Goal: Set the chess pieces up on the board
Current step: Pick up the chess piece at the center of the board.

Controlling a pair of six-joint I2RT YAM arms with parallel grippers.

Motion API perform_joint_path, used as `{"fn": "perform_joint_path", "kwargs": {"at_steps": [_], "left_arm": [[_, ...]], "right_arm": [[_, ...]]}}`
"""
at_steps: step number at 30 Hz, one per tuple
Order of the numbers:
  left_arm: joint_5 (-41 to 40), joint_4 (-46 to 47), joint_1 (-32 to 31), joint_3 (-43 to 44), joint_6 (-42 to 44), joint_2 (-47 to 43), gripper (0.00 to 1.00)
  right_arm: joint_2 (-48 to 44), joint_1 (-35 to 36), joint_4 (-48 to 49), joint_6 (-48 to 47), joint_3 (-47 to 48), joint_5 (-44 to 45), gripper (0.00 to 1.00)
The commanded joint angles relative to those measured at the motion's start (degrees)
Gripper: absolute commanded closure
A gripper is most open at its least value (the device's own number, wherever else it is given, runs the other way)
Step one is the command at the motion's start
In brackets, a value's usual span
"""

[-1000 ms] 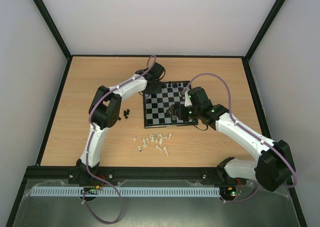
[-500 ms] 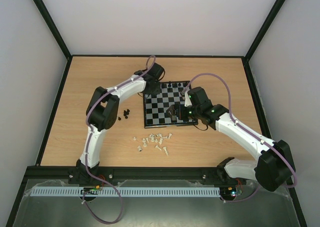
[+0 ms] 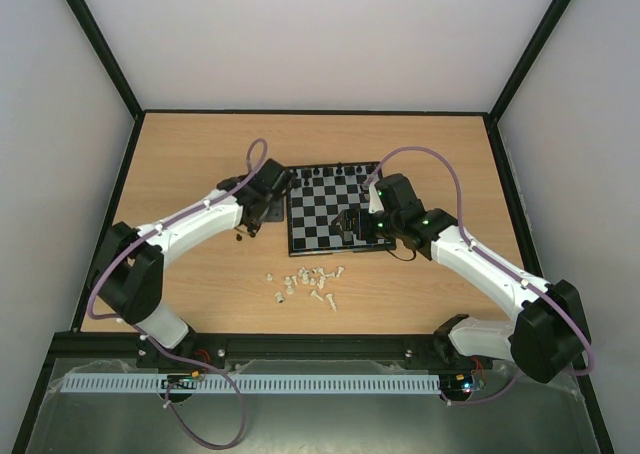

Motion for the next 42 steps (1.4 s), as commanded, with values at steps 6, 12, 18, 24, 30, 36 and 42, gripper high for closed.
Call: {"fn": "perform_joint_path", "kwargs": {"at_steps": [6,12,18,24,30,36,42], "left_arm": [[-2.83,1.5,3.19,-15.63,-7.24,-7.87,0.44],[-1.53,4.37,6.42,-19.7,-7.32,-10.06,0.48],[1.18,8.41,10.0,-22.04,-5.73,-7.95,0.59],[4.19,12.05,11.93,-23.45,-4.44,-6.01,0.67],[4.79,13.02,12.19,-22.75,-3.71,-4.14,0.73],[4.81,13.38,12.19,-22.71,-3.35,-2.88,0.76],[4.25,12.98,12.19,-22.92,-3.21,-3.1,0.89]], "right_arm": [[0.82,0.39,0.29,-0.45,-0.83,-1.84,0.01],[0.74,0.48,0.38,-0.49,-0.91,-2.15,0.02],[0.67,0.48,0.29,-0.49,-0.92,-2.21,0.01],[0.89,0.48,0.3,-0.49,-0.81,-2.14,0.02],[0.91,0.48,0.29,-0.57,-0.83,-2.07,0.01],[1.08,0.48,0.29,-0.58,-0.81,-2.01,0.01],[1.13,0.47,0.38,-0.53,-0.92,-2.05,0.01]]}}
